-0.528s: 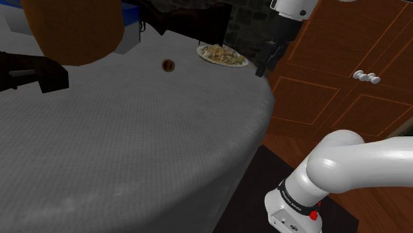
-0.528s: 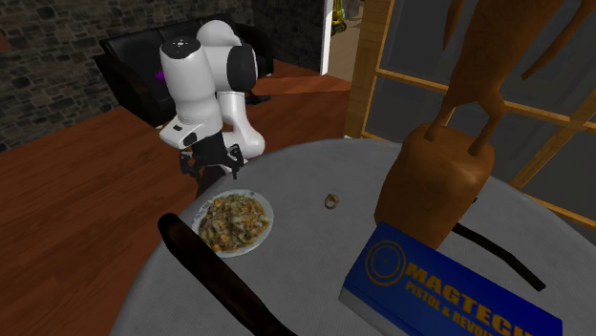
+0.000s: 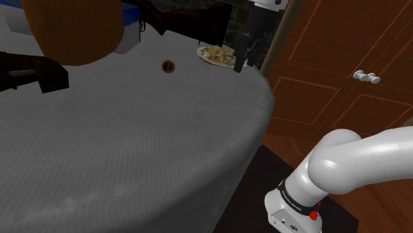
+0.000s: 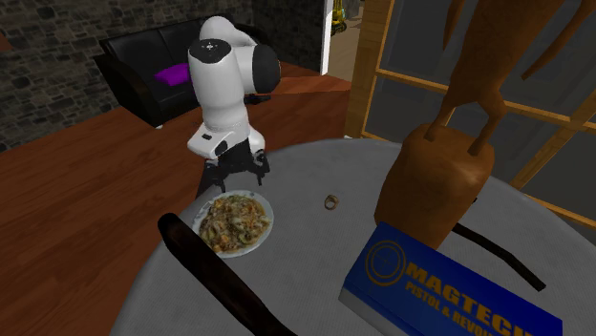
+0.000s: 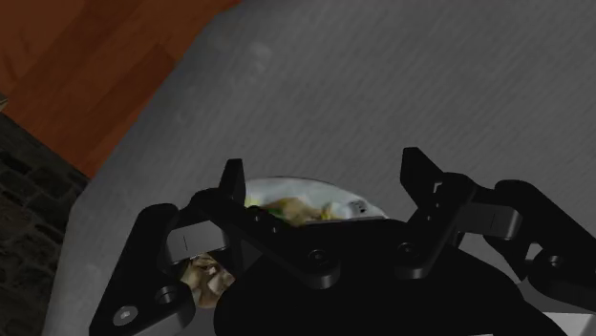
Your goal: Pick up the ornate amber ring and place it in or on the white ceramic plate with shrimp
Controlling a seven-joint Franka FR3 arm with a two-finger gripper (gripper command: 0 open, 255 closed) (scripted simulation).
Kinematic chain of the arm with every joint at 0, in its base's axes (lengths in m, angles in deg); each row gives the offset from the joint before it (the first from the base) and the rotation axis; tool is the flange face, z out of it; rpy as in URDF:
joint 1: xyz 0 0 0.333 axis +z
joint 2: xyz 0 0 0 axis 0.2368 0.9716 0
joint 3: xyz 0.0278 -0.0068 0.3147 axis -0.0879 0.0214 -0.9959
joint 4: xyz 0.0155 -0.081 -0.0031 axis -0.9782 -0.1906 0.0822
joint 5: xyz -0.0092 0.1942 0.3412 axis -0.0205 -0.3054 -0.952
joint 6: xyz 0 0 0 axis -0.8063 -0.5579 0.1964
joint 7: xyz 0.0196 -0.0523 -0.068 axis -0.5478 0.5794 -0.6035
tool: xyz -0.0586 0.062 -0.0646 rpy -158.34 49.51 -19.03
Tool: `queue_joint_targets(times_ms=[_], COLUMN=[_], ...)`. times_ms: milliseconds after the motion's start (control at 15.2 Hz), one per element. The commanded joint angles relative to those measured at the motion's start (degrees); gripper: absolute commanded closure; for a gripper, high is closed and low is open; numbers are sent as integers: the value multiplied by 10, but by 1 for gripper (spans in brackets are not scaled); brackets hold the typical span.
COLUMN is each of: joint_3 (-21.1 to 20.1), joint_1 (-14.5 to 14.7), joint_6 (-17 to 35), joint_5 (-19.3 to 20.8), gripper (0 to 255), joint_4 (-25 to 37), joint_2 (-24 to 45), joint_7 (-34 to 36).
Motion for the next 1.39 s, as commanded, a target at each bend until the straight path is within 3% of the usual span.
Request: queue_joint_targets(times_ms=[0,594,1122,1320], joint_3=[-15,-88,-153,-152], joint_1=[7,35,65,65], joint_6=[-3,-5,-28,-4], joint_5=[-12,-40,-24,-27], gripper=[0,0,0,0], joint_4=[28,179,350,318], joint_2=[27,174,323,315], joint_7=[12,73,138,135])
